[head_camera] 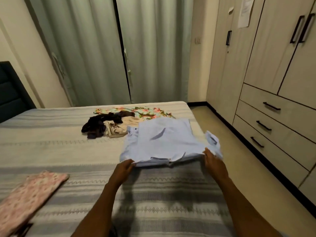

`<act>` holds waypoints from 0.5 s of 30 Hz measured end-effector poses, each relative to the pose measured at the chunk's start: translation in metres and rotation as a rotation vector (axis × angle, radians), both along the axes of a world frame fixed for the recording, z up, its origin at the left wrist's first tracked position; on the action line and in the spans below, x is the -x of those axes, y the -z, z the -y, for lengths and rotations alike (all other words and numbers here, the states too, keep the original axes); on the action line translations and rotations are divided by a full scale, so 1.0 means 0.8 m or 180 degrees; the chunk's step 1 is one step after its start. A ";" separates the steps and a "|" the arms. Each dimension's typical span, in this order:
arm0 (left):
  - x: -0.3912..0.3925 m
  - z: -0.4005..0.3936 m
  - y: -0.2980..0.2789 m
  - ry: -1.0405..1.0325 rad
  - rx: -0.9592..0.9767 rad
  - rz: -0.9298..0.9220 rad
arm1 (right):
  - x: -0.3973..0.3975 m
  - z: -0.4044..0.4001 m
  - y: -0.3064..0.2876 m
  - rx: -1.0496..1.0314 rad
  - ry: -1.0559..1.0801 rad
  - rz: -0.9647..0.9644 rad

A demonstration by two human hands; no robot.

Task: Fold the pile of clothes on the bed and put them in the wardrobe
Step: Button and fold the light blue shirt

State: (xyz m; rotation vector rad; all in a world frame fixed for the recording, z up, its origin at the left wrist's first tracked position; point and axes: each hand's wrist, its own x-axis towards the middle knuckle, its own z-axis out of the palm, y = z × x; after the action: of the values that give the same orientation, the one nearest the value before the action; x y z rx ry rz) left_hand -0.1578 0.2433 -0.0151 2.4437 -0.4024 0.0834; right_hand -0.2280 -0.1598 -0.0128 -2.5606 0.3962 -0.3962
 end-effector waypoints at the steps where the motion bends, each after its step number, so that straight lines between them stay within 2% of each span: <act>1: 0.015 -0.005 0.020 0.0089 -0.0284 -0.0161 | 0.021 0.002 0.031 -0.0035 -0.0086 -0.0051; 4: 0.036 -0.007 0.064 0.0176 -0.1236 -0.0314 | 0.059 0.011 0.106 -0.0004 -0.0369 -0.0184; 7: 0.045 0.008 0.094 0.0334 -0.2187 -0.0134 | 0.078 0.008 0.138 0.0083 -0.0198 -0.0468; 9: 0.049 0.017 0.104 0.0356 -0.2514 0.0126 | 0.093 0.000 0.151 0.0083 -0.0016 -0.0480; 12: 0.048 0.027 0.112 0.0501 -0.2527 0.0249 | 0.100 -0.008 0.163 0.0745 0.0142 -0.0197; 15: 0.048 0.035 0.131 0.0868 -0.1956 0.0484 | 0.094 -0.021 0.162 0.1169 0.0040 -0.0265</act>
State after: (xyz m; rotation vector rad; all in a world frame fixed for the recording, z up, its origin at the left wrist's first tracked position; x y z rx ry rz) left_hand -0.1965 0.2152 -0.1201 2.9584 -0.9407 0.0298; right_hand -0.3033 -0.1432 -0.1422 -2.9409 0.4004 -0.3984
